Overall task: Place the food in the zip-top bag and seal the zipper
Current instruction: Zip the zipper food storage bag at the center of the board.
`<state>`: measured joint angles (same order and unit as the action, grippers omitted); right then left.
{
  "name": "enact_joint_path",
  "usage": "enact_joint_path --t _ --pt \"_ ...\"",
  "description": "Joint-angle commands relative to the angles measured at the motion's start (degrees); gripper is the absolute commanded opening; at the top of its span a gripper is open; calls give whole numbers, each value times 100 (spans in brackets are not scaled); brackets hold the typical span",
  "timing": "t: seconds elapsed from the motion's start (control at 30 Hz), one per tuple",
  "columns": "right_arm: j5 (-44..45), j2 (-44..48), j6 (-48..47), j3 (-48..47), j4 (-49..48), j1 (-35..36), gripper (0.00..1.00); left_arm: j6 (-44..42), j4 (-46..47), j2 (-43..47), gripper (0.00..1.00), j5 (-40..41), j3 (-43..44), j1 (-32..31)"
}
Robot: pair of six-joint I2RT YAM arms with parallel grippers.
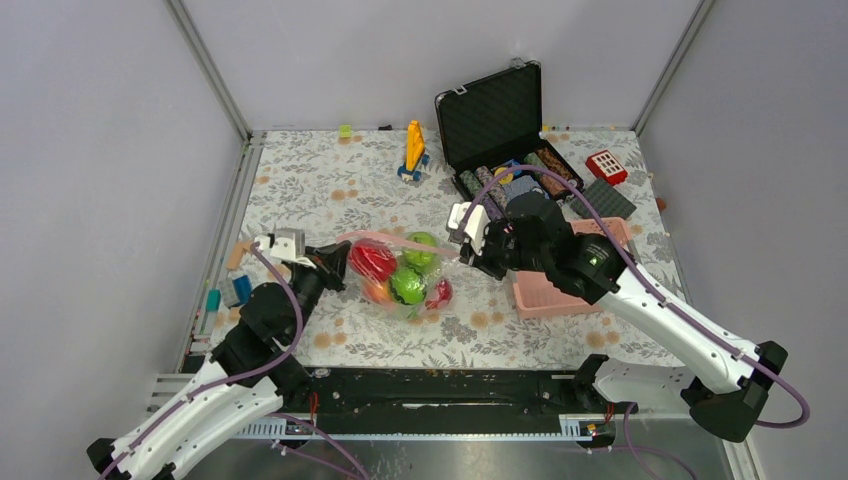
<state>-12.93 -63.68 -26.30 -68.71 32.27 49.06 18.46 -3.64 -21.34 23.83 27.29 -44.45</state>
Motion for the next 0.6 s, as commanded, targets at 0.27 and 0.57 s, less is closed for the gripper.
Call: enact_joint_path --t 0.27,0.57 --pt "377 298 113 76 220 -167 6 -53 -13 96 0 1249 328 86" --pt "358 240 261 56 63 -169 5 -226 326 -28 0 198 275 91"
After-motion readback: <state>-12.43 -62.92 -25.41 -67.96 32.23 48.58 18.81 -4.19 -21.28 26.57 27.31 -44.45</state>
